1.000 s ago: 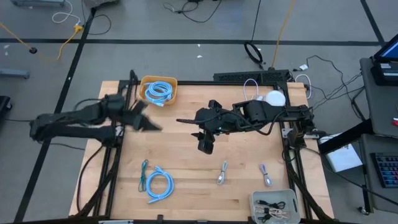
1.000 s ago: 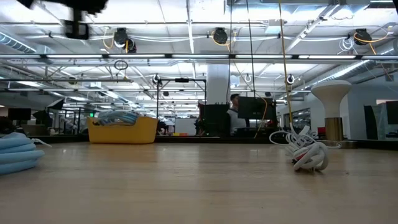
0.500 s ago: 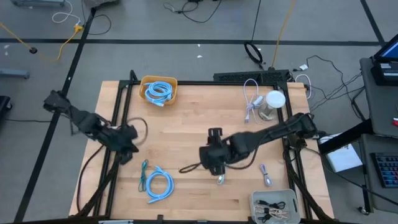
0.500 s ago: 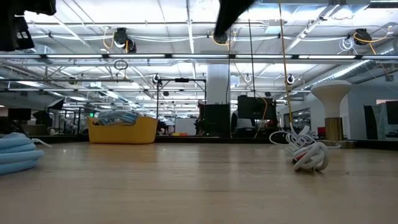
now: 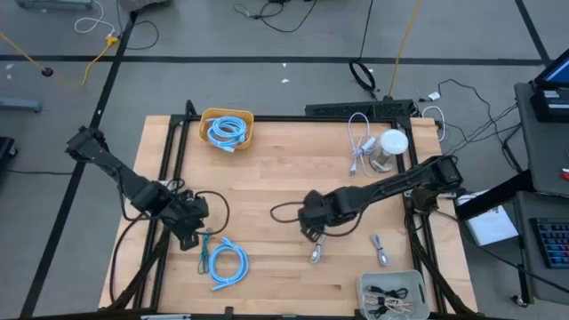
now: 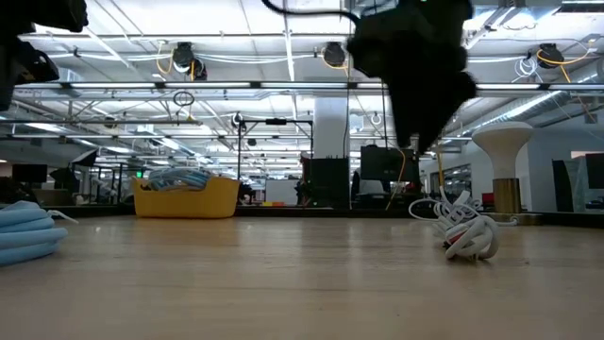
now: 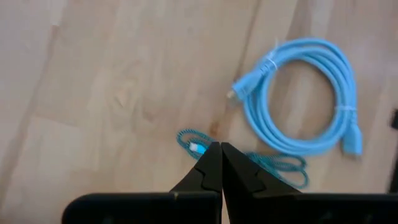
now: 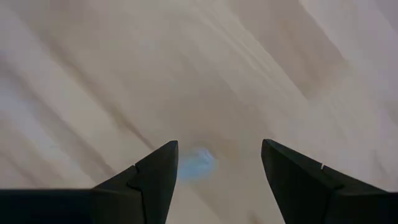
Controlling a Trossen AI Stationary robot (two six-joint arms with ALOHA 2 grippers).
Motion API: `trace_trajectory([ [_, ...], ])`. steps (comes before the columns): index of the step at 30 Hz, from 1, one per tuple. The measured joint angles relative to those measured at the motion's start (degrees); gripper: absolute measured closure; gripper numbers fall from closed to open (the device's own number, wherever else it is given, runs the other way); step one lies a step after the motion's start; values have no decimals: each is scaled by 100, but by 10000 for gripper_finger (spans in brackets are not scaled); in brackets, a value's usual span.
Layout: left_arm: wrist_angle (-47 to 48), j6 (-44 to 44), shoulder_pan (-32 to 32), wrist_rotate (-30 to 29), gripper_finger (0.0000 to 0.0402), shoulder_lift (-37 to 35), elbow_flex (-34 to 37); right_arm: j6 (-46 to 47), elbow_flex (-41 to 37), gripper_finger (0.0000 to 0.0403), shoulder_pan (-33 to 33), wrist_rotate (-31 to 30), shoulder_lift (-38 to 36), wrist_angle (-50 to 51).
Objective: Pick & Place USB Port
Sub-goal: Put the white charger cable into the gray bin
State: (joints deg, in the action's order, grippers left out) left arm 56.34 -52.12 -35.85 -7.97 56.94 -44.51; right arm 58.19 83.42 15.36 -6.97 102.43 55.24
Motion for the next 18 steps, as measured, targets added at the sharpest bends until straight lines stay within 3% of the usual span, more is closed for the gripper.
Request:
trace_trajectory([
  [3, -4, -110, -63, -327, 401, 6, 0, 838, 0, 179, 83, 554, -26, 363],
  [6, -2, -160, -66, -562, 401, 7, 0, 1629, -2, 179, 236, 933, -61, -113],
  [10, -13, -214, -66, -754, 401, 7, 0, 2419, 11, 179, 564, 993, -116, -1004],
  [18, -289, -451, -156, -1058, 400, 5, 0, 3246, 7, 179, 947, 787, 124, -771],
])
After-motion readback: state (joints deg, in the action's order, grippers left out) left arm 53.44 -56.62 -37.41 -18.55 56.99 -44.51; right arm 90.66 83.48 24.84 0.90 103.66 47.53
